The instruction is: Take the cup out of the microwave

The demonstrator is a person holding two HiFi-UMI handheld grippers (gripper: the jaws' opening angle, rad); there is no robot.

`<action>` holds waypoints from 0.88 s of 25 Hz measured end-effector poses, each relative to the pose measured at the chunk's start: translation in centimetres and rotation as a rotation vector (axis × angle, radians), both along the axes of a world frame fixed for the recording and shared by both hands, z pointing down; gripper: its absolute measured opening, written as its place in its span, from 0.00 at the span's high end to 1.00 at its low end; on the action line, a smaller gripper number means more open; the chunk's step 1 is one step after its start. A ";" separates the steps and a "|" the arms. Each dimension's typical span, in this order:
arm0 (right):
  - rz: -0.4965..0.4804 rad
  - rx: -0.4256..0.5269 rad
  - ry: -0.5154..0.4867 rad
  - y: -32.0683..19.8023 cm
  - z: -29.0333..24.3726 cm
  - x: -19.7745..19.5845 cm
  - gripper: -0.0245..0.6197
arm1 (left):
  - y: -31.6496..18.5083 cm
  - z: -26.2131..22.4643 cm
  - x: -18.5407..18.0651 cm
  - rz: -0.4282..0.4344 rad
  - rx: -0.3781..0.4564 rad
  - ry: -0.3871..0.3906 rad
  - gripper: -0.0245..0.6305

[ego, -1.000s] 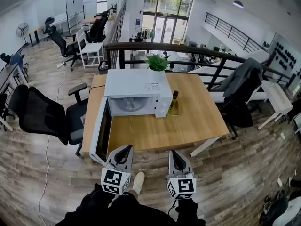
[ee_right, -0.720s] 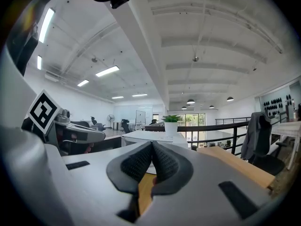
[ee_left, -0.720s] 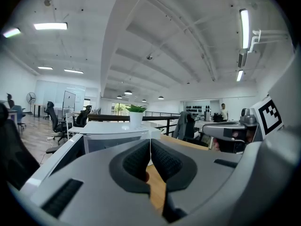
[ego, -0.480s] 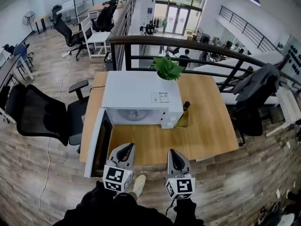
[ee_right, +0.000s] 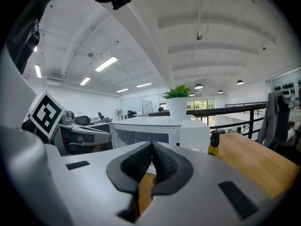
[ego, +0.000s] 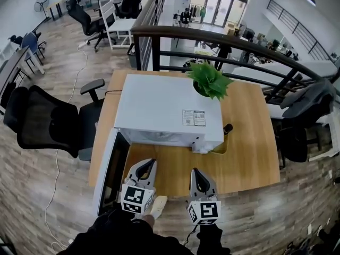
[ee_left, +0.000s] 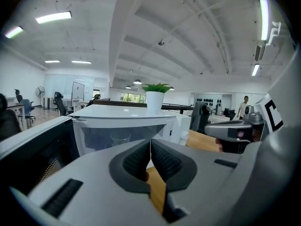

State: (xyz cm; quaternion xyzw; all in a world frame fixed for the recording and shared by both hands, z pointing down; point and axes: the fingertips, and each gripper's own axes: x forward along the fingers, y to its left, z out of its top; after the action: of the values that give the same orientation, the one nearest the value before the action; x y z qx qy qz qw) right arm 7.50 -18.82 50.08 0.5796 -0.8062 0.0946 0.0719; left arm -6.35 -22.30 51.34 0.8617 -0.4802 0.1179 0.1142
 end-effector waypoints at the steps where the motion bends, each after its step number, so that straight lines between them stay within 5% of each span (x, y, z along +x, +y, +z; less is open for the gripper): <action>1: -0.004 -0.008 0.000 -0.8 0.6 0.0 0.94 | -0.9 0.7 -0.1 -0.006 -0.005 -0.003 0.92; 12: -0.039 -0.086 -0.009 -6.7 5.8 -0.3 0.94 | -8.9 7.0 -0.7 -0.058 -0.103 -0.007 0.92; 15: -0.041 -0.105 -0.005 -7.4 6.6 -0.2 0.94 | -10.3 9.0 -0.5 -0.044 -0.157 0.005 0.71; 22: -0.039 -0.141 0.003 -8.9 8.5 0.2 0.94 | -13.8 11.8 -0.4 -0.050 -0.176 -0.011 0.69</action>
State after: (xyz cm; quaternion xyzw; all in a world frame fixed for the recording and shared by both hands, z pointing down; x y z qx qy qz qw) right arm 7.72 -27.71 58.54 0.5574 -0.8086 0.1486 0.1156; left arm -6.74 -36.06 63.14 0.8355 -0.4898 0.1615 0.1897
